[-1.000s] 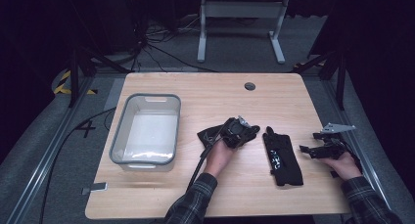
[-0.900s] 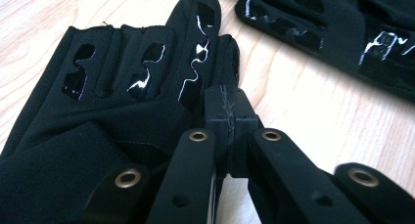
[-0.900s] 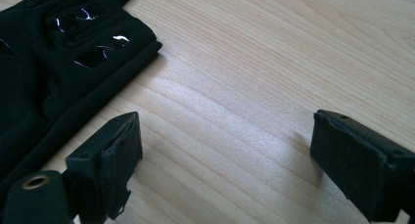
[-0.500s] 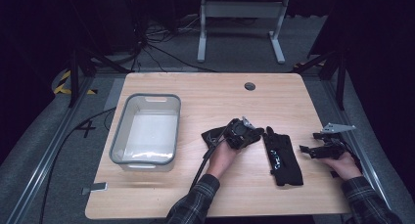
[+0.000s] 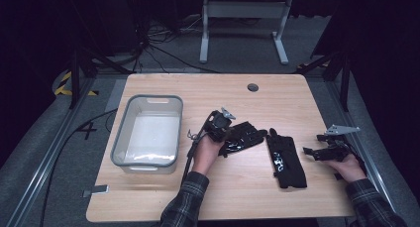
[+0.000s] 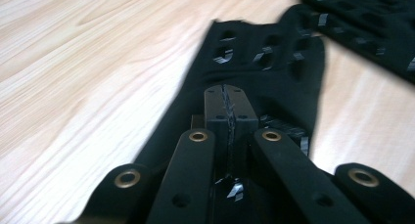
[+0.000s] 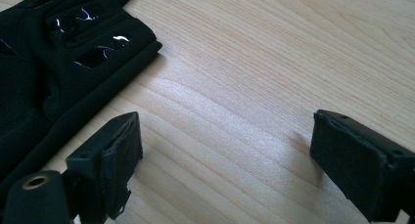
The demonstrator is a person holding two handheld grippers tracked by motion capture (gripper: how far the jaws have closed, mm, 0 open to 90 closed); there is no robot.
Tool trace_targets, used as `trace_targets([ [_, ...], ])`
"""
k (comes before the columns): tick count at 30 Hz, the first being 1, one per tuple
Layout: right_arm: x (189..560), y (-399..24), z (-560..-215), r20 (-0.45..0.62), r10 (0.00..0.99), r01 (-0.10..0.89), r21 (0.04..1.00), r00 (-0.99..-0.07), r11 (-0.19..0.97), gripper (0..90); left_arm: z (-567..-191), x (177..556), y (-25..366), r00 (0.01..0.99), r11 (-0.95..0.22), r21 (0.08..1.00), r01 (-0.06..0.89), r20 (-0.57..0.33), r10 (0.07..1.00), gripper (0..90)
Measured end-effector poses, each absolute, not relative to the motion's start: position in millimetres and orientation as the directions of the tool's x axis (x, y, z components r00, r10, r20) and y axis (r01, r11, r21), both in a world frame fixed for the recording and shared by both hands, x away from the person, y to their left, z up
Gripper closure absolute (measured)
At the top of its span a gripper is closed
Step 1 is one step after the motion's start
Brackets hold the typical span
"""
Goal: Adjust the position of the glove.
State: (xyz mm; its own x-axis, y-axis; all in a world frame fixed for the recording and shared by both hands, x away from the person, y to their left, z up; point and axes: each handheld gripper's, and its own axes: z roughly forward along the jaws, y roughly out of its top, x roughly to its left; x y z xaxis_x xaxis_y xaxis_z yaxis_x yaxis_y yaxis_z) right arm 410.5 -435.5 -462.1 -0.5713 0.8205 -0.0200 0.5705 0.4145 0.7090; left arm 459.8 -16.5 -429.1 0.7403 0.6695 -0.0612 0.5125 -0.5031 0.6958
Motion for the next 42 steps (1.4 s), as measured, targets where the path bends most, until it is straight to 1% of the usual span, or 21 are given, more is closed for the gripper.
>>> trace_targets([
  [5, 411, -436, -462, -0.02, 0.82, 0.57, 0.709, -0.571, 0.415, 12.4, -432, 465, -7, 0.712, -0.491, 0.684, 0.539, -0.059, 0.7, 89.9],
  [10, 411, -436, -462, -0.02, 0.821, 0.571, 0.709, -0.571, 0.414, 12.4, -443, 470, -4, 0.689, -0.507, 0.646, 0.57, -0.039, 0.724, 89.9],
  [12, 410, -436, -462, -0.02, 0.821, 0.571, 0.709, -0.571, 0.414, 12.5, -446, 471, -5, 0.688, -0.52, 0.629, 0.578, -0.033, 0.725, 89.9],
  [20, 410, -436, -462, -0.02, 0.821, 0.571, 0.709, -0.571, 0.414, 12.4, -449, 467, -9, 0.693, -0.538, 0.612, 0.579, -0.023, 0.721, 90.0],
  [23, 410, -436, -462, -0.02, 0.821, 0.571, 0.709, -0.571, 0.414, 12.4, -448, 463, -10, 0.693, -0.544, 0.607, 0.579, -0.015, 0.721, 89.9],
  [29, 410, -436, -462, -0.019, 0.821, 0.571, 0.709, -0.571, 0.414, 12.4, -447, 447, -11, 0.697, -0.548, 0.585, 0.598, -0.041, 0.716, 89.9],
  [32, 410, -435, -462, -0.019, 0.821, 0.571, 0.709, -0.571, 0.414, 12.5, -446, 437, -12, 0.704, -0.561, 0.579, 0.592, -0.032, 0.709, 90.0],
  [37, 411, -436, -462, -0.02, 0.821, 0.571, 0.709, -0.571, 0.414, 12.4, -447, 424, -14, 0.724, -0.576, 0.577, 0.579, -0.039, 0.689, 90.0],
  [42, 411, -436, -462, -0.019, 0.82, 0.571, 0.709, -0.572, 0.415, 12.5, -447, 407, -19, 0.76, -0.596, 0.577, 0.559, -0.069, 0.646, 90.0],
])
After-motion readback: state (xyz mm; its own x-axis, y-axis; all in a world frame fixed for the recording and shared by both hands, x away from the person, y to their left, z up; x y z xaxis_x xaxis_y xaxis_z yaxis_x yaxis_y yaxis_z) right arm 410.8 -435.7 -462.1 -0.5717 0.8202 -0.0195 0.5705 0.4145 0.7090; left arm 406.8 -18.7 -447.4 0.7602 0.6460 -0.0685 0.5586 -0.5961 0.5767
